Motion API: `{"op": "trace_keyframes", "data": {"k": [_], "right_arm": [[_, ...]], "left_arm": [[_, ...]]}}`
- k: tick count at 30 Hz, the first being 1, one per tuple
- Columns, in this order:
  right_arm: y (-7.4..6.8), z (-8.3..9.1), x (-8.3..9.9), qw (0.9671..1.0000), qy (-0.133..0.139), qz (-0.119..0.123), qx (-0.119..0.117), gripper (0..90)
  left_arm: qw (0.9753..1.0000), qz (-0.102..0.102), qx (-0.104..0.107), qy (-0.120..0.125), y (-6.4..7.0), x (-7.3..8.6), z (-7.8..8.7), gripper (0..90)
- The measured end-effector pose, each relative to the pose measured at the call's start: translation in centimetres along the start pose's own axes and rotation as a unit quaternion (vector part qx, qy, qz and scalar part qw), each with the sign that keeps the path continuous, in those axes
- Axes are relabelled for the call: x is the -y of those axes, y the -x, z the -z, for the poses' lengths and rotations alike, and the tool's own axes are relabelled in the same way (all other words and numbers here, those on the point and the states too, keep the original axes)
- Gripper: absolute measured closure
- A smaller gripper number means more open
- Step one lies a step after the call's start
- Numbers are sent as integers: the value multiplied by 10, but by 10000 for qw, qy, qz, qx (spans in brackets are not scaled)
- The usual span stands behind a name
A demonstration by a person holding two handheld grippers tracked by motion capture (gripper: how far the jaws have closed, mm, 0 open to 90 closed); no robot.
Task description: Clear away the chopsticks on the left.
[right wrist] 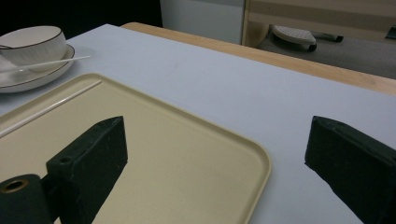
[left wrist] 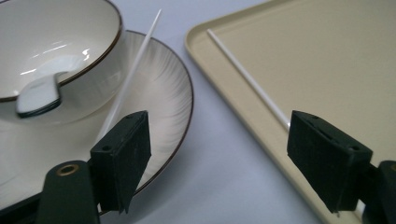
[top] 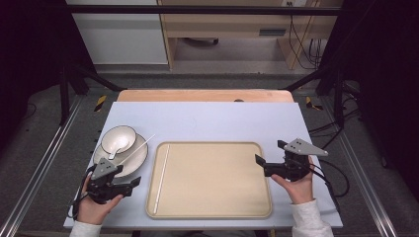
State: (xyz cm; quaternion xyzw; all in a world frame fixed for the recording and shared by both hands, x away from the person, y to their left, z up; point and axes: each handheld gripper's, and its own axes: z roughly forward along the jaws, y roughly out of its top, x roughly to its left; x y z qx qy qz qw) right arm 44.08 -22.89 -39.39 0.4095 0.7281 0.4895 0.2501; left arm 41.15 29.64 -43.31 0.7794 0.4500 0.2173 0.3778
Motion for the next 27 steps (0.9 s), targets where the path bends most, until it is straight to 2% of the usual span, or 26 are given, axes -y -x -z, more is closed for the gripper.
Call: {"op": "trace_keyframes", "data": {"k": [6, 10, 11, 12, 16, 22, 27], "right_arm": [[0, -1, 0, 10000, -13, 0, -3, 62], [1, -1, 0, 10000, -24, 7, -9, 62], [0, -2, 0, 10000, -27, -6, -5, 62], [0, -2, 0, 10000, -27, -6, -5, 62], [0, -3, 0, 10000, -48, 1, -12, 62], [0, -3, 0, 10000, -42, -11, -9, 61], [0, -4, 0, 10000, -55, 12, -16, 61]], "left_arm": [[9996, 197, -213, -5, -21, 5, 3, 233], [9992, 207, -335, -23, -30, 5, 2, 254], [9988, 189, -435, -95, -35, 5, 0, 281], [9988, 189, -435, -95, -35, 5, 0, 294], [9980, 92, -581, -246, -44, 1, -9, 353], [9971, -94, -609, -448, -48, -2, -20, 415], [9952, -244, -614, -726, -50, -3, -32, 520]]}}
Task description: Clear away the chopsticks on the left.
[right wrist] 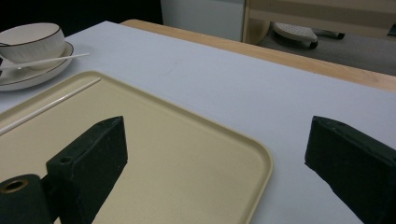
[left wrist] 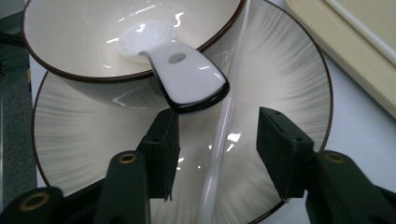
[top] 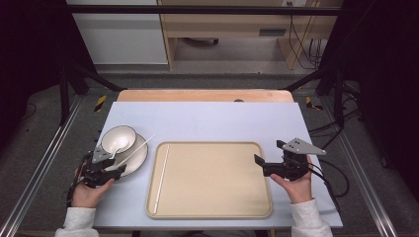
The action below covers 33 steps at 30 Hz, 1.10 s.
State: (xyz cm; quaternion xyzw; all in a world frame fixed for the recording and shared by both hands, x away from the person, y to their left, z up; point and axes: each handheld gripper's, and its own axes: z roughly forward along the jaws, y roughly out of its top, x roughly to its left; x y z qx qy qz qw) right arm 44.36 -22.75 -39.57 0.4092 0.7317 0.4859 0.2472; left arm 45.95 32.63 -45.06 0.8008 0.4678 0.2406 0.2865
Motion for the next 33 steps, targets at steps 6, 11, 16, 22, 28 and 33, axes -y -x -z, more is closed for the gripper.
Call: {"op": "trace_keyframes", "data": {"k": [6, 11, 16, 22, 28, 33], "right_arm": [[-1, -1, 0, 10000, -20, -19, 9, 62], [0, -2, 0, 10000, -35, -1, -4, 61], [-1, -2, 0, 10000, -43, -19, 1, 61], [0, -2, 0, 10000, -44, 3, -8, 61], [0, -2, 0, 10000, -38, -16, -6, 62], [0, -2, 1, 10000, -45, 9, -13, 62]], "left_arm": [[9999, -78, 40, -128, 0, -3, -5, 613], [9996, -88, 67, -240, 0, -4, -9, 700], [9993, -159, 86, -339, 1, -5, -11, 745], [9989, -199, 149, -394, 3, -6, -12, 811], [9986, -216, 198, -441, 7, -7, -12, 837], [9984, -212, 230, -466, 9, -8, -11, 839]]}}
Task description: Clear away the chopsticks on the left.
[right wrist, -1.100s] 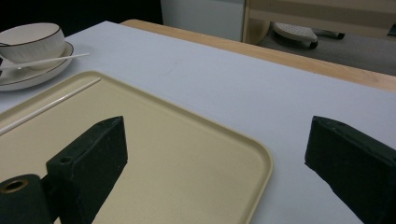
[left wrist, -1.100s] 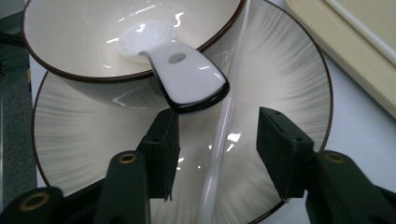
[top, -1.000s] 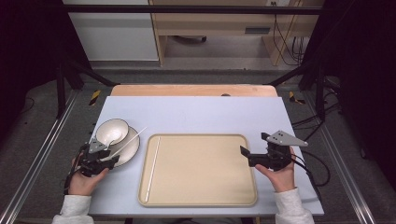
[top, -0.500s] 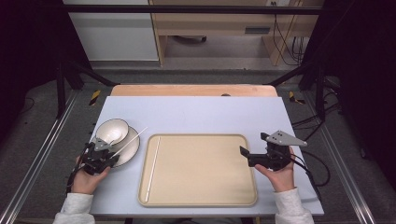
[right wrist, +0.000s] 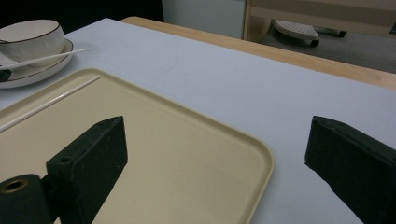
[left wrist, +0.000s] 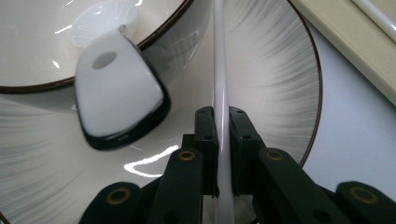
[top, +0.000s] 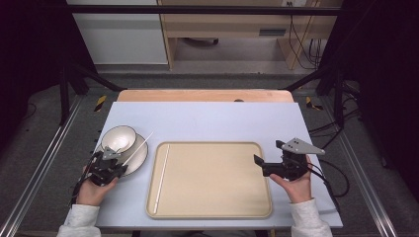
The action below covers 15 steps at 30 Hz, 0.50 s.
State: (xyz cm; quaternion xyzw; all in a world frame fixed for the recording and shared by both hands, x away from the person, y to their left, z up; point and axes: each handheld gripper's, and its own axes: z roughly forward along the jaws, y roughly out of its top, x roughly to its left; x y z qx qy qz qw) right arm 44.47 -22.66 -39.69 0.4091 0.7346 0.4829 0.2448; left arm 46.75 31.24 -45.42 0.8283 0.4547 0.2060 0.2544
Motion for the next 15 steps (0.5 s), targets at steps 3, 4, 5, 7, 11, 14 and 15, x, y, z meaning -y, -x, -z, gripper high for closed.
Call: {"op": "trace_keyframes", "data": {"k": [3, 4, 5, 7, 11, 14, 15], "right_arm": [[0, 0, 0, 10000, 8, -12, 9, 61], [0, 0, 0, 10000, 8, -16, 11, 62], [0, 1, 0, 10000, 13, -15, 9, 62], [0, 1, 0, 10000, 14, -19, 11, 62], [0, 2, -1, 10000, 29, -21, 6, 62], [1, 3, -1, 10000, 43, -32, 27, 61], [1, 3, -1, 10000, 43, -32, 27, 61]], "left_arm": [[10000, 11, 10, 42, 2, -1, 2, 840], [10000, 22, 11, 92, 3, -1, 3, 840], [9999, 24, 17, 126, 3, -2, 4, 840], [9999, 24, 1, 145, 4, -2, 7, 841], [9991, 129, -46, 411, 9, -5, 17, 841], [9985, 146, -87, 528, 15, -8, 23, 841], [9985, 146, -87, 528, 15, -8, 23, 841]]}}
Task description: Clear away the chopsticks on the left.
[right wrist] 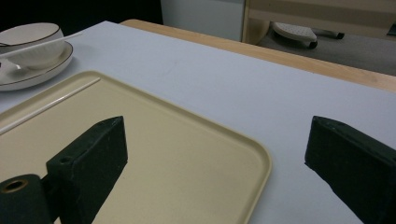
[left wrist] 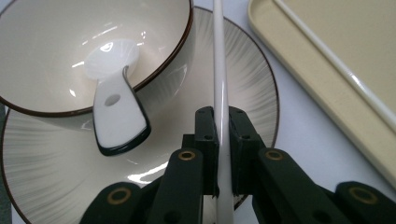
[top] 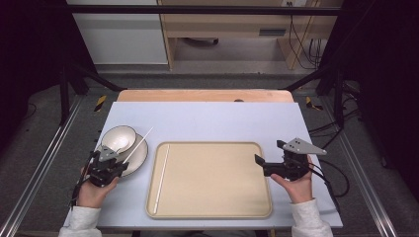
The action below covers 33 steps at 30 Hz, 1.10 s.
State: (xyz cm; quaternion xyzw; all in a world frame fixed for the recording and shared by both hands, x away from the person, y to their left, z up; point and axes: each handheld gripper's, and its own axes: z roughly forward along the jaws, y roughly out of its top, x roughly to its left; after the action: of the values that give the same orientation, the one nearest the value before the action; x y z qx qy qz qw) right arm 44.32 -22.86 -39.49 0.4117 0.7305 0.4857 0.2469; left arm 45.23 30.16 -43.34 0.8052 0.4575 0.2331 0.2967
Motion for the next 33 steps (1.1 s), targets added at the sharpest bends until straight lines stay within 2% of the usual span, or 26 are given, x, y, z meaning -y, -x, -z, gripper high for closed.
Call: {"op": "trace_keyframes", "data": {"k": [5, 15, 22, 29, 33], "right_arm": [[1, 2, -1, 10000, 32, 4, 11, 62], [1, 3, 0, 10000, 34, 18, 21, 62], [1, 3, 0, 10000, 35, 19, 21, 62], [1, 3, -1, 10000, 42, -2, 19, 62], [1, 4, -1, 10000, 59, 6, 28, 62]], "left_arm": [[9999, 15, -34, 144, 11, -3, 5, 841], [9988, 199, -67, 451, 31, -7, 12, 841], [9984, 216, -81, 519, 41, -7, 13, 841], [9971, 329, -131, 668, 59, -9, 16, 841], [9966, 382, -139, 710, 64, -9, 18, 841]]}}
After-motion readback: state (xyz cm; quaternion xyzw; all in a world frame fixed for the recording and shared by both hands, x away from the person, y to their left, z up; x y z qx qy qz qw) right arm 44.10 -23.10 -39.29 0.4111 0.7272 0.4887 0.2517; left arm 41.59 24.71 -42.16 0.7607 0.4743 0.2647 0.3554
